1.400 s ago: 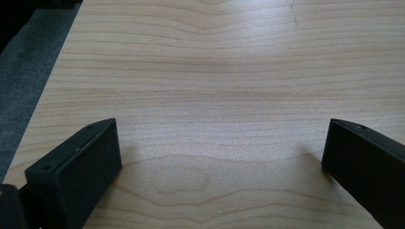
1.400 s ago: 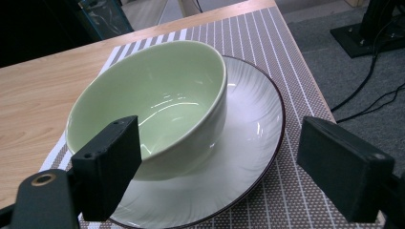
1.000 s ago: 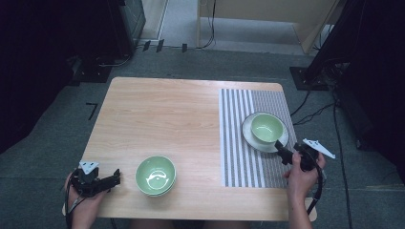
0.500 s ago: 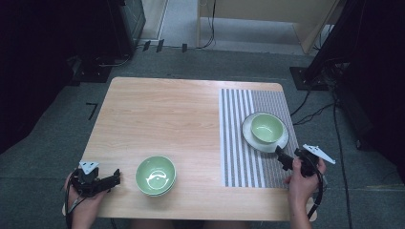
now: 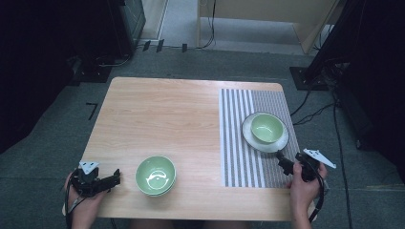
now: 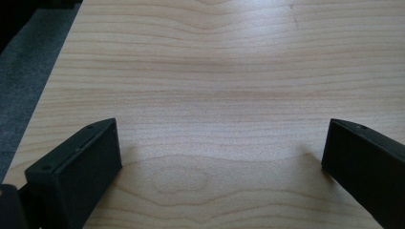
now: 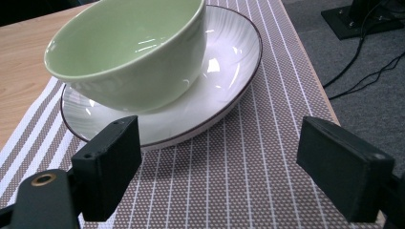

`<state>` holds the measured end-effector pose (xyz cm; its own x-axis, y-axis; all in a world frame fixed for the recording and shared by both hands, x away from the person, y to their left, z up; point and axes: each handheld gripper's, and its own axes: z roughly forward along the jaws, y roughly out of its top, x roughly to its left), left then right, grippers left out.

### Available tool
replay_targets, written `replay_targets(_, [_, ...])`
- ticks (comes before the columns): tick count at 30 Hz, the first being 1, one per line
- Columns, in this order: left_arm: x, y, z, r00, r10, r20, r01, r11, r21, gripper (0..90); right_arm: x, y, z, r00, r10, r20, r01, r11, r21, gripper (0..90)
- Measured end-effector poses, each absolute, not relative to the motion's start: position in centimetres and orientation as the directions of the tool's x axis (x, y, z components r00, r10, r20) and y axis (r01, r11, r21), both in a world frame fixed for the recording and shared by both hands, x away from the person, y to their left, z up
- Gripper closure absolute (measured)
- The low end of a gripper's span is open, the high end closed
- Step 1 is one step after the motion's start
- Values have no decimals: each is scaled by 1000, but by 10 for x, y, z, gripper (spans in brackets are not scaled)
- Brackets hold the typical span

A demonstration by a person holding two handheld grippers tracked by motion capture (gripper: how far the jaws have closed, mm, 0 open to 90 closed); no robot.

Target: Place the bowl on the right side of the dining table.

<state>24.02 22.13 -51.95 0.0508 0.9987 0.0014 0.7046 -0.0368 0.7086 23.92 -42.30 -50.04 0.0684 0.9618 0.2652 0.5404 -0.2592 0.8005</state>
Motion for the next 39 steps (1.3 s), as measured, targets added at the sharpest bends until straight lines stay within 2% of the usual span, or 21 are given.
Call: replay_targets(39, [240, 221, -520, 51, 999, 1, 705, -37, 709, 0, 204, -443, -516, 100, 966, 239, 587, -251, 770, 150])
